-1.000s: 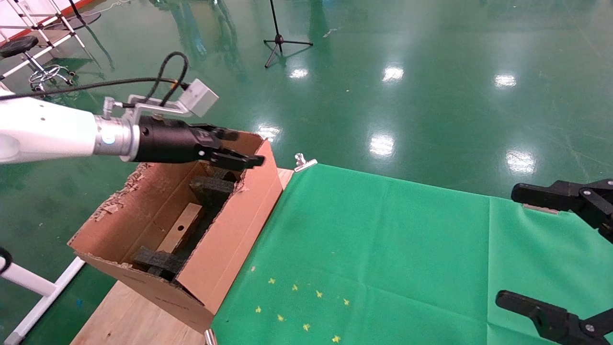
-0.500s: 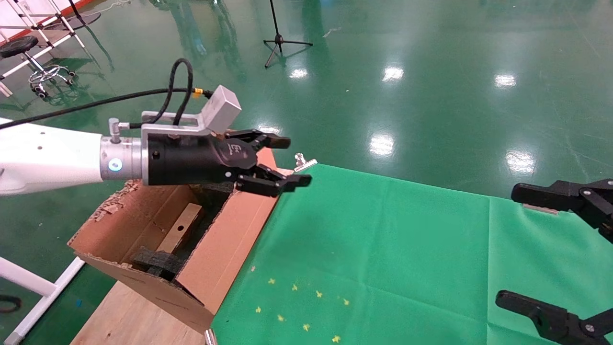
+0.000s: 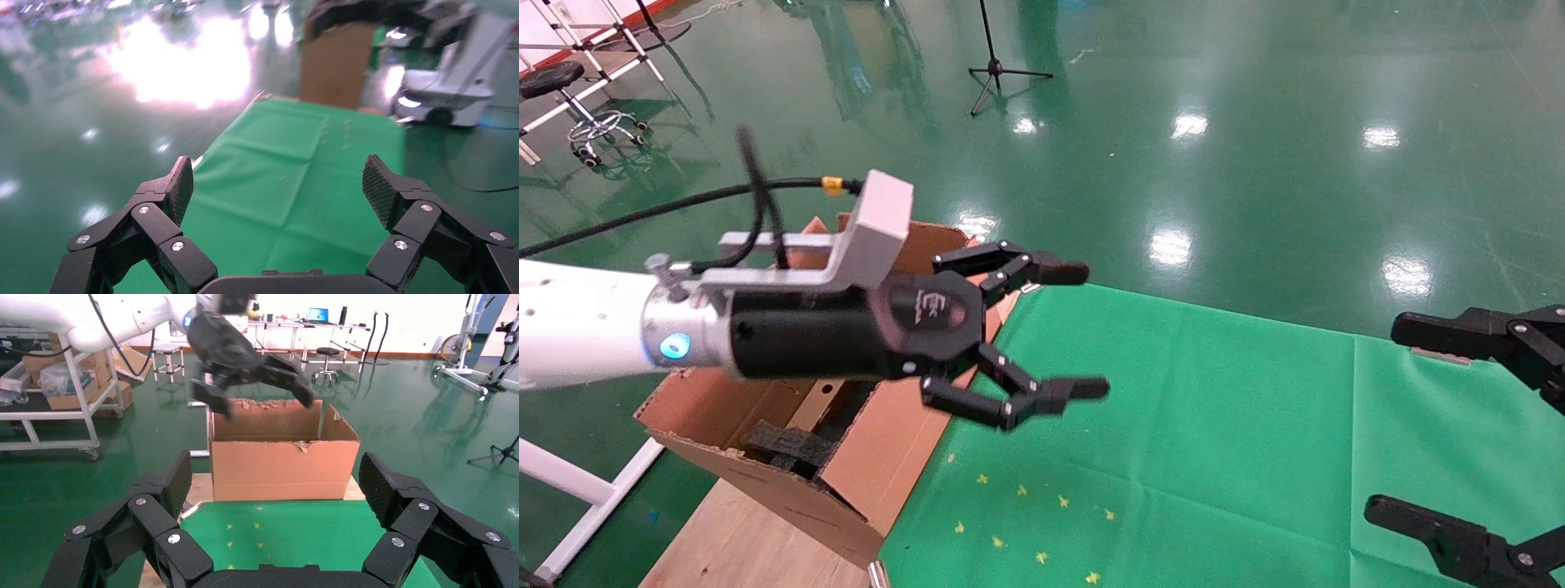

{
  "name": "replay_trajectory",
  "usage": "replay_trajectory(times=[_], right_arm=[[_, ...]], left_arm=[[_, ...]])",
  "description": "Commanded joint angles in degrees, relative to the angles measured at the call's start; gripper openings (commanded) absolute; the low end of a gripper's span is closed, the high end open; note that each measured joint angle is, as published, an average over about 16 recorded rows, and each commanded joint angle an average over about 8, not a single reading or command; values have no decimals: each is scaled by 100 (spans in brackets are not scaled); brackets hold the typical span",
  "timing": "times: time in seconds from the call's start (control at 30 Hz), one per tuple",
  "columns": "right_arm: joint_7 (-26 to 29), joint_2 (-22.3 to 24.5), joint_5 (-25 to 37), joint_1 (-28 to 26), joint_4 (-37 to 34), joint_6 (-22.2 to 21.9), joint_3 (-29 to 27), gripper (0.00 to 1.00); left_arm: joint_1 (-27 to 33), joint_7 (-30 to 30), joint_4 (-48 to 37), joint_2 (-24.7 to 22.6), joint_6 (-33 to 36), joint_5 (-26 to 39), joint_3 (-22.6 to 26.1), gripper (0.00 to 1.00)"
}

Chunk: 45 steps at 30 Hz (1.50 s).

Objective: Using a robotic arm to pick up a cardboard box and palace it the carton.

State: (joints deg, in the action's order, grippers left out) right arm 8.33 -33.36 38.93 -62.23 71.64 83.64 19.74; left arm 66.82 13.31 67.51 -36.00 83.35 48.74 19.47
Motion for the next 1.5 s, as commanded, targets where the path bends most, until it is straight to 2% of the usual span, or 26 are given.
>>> replay_trajectory(times=[0.03, 0.4, 1.5], right_arm=[[0, 0, 0, 0, 0, 0, 0, 100], [-1, 0, -1, 2, -2, -2, 0, 100], [-1, 1, -1, 2, -1, -2, 0, 100]], left_arm=[[-180, -88, 207, 34, 80, -235, -118, 100], [-675, -305, 780, 124, 308, -889, -444, 100], [-518, -250, 593, 99, 229, -676, -339, 100]])
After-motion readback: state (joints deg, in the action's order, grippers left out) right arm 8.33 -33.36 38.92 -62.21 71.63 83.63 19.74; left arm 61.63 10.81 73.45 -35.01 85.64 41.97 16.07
